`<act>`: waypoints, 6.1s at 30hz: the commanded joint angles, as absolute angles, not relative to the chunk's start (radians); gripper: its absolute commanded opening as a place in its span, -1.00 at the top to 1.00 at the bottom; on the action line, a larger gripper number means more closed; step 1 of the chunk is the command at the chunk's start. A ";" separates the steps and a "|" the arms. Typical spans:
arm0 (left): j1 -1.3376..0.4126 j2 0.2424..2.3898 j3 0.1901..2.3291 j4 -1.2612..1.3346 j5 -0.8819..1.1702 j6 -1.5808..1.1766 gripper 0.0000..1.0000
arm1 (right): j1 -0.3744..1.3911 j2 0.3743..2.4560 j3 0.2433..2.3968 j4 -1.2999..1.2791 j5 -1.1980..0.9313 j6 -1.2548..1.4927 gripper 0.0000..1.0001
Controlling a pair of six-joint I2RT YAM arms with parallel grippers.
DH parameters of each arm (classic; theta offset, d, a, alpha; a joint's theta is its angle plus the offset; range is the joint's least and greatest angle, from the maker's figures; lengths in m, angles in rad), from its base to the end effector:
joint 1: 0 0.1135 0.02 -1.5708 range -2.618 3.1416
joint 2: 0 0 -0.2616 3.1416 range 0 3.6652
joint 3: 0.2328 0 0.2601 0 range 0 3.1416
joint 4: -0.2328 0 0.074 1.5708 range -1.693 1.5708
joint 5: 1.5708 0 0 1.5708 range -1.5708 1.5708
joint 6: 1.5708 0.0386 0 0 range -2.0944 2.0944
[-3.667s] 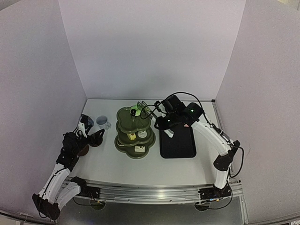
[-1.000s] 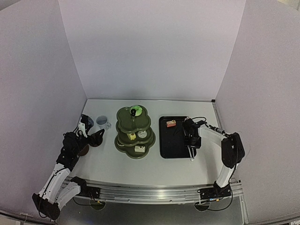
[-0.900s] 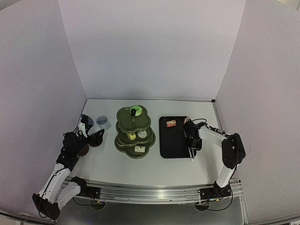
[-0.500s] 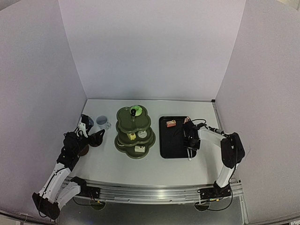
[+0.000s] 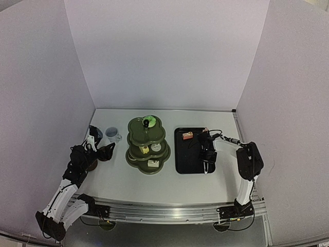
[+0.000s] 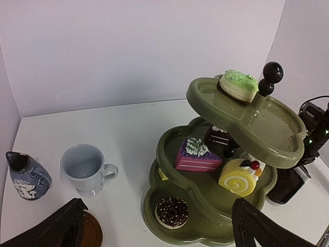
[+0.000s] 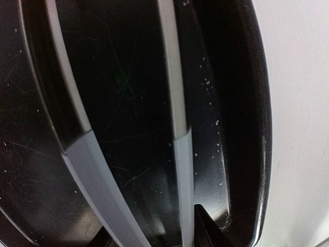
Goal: Serve the afternoon tea
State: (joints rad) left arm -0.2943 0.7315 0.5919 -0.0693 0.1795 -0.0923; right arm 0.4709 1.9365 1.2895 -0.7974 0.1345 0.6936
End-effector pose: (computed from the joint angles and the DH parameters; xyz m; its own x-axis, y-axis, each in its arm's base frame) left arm 0.1835 -0.0628 0.2892 -0.2393 -0.0222 -0.9707 0.4323 0.8927 -0.1270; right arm 0.3283 0.1613 0.1418 -0.9576 0.2234 -0.1820 0.2311 0.9727 -0.0217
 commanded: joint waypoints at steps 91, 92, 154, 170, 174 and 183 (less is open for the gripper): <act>-0.293 0.760 0.610 -0.003 0.234 -0.050 -0.99 | 1.015 1.733 1.947 -1.039 0.069 0.242 1.00; -0.293 0.764 0.610 0.003 0.245 -0.049 -0.99 | 1.015 1.743 1.949 -1.039 0.065 0.244 1.00; -0.704 1.428 0.995 0.295 0.622 1.515 0.12 | 1.014 1.859 2.061 -1.058 0.086 0.255 0.73; -0.712 1.434 1.002 0.314 0.633 1.517 0.95 | 1.014 1.869 2.075 -1.059 0.088 0.257 0.69; -0.712 1.433 0.998 0.321 0.638 1.519 1.00 | 1.014 1.867 2.080 -1.059 0.089 0.261 0.52; -0.712 1.425 0.962 0.364 0.667 1.549 1.00 | 1.014 1.852 2.068 -1.059 0.086 0.272 0.21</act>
State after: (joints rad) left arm -0.7082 1.4281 0.9607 0.3132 0.6337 1.5261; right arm 1.0149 1.8645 2.0354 -1.0788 0.0833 0.2662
